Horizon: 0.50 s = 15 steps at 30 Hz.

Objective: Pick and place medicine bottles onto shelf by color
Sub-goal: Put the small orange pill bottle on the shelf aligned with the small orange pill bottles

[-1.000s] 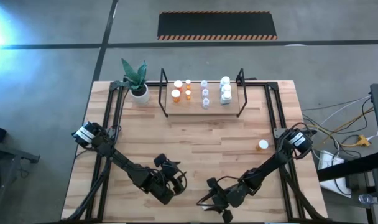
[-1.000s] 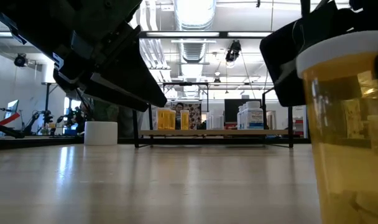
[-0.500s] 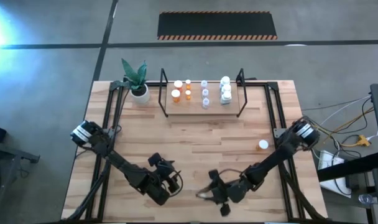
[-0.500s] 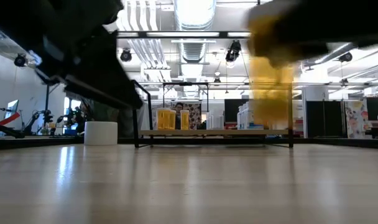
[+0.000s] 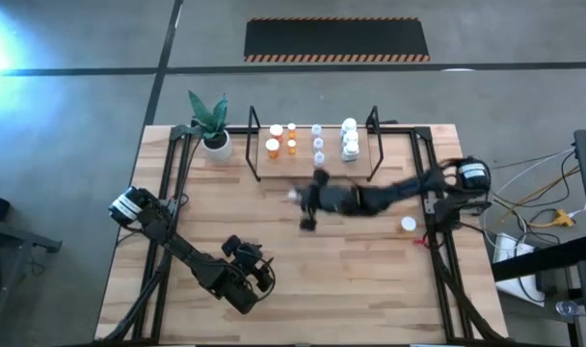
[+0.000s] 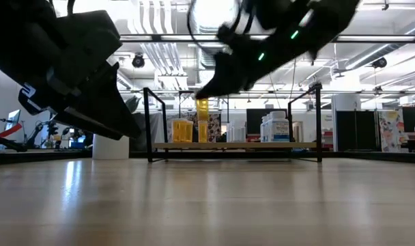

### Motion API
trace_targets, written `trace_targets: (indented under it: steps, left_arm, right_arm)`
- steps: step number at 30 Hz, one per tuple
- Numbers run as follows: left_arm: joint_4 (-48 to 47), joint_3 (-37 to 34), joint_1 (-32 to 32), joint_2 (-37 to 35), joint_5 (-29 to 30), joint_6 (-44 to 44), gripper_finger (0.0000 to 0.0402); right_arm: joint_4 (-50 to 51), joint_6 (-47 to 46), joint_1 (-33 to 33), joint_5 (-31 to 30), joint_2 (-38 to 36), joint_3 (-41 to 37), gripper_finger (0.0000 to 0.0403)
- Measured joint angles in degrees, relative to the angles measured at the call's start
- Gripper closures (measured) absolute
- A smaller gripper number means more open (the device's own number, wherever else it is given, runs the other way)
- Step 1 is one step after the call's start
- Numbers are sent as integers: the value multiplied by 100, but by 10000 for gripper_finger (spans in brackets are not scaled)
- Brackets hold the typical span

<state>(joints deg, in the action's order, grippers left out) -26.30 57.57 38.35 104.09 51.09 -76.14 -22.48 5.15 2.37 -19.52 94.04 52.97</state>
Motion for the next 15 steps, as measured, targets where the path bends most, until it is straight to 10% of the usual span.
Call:
trace_targets:
  steps: [15]
  left_arm:
    - [37, -3, 0, 17, 133, 46, 163]
  right_arm:
    - [149, -436, -1899, 910, 1314, 1217, 312]
